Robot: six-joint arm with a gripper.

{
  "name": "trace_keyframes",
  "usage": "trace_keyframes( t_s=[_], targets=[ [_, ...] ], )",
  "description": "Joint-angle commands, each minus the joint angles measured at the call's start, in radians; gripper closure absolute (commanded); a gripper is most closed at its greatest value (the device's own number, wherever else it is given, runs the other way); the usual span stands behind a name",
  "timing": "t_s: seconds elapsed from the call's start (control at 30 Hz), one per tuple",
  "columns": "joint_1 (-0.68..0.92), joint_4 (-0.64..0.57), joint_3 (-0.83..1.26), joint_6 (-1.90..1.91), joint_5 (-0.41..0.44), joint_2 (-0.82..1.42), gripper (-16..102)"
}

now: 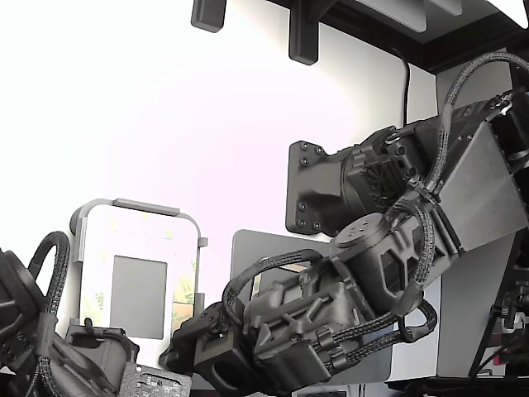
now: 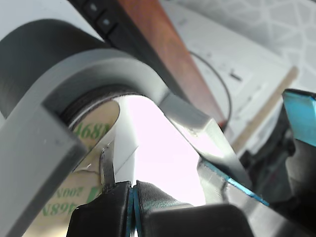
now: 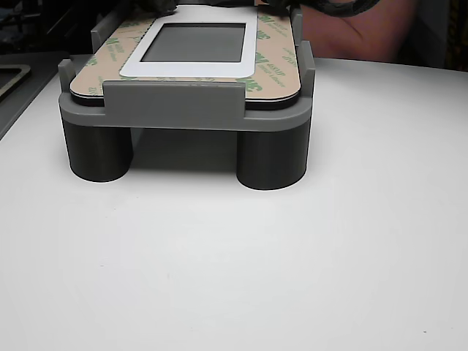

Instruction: Peel off protective film from adhesive tape.

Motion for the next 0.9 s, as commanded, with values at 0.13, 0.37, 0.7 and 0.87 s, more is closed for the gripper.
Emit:
trace_keyframes(
  t_s=[0.13, 0.37, 0.7, 0.87],
  targets=[
    [-0.023, 0.0, -0.015, -0.011, -0.006, 0.025, 94],
    [-0.028, 0.005, -0.023, -0.021, -0.006, 0.025, 94],
    [-0.032, 0.008, -0.031, -0.034, -0.006, 0.023, 96],
    [-0.035, 0.008, -0.031, -0.04, -0.006, 0.023, 96]
  ],
)
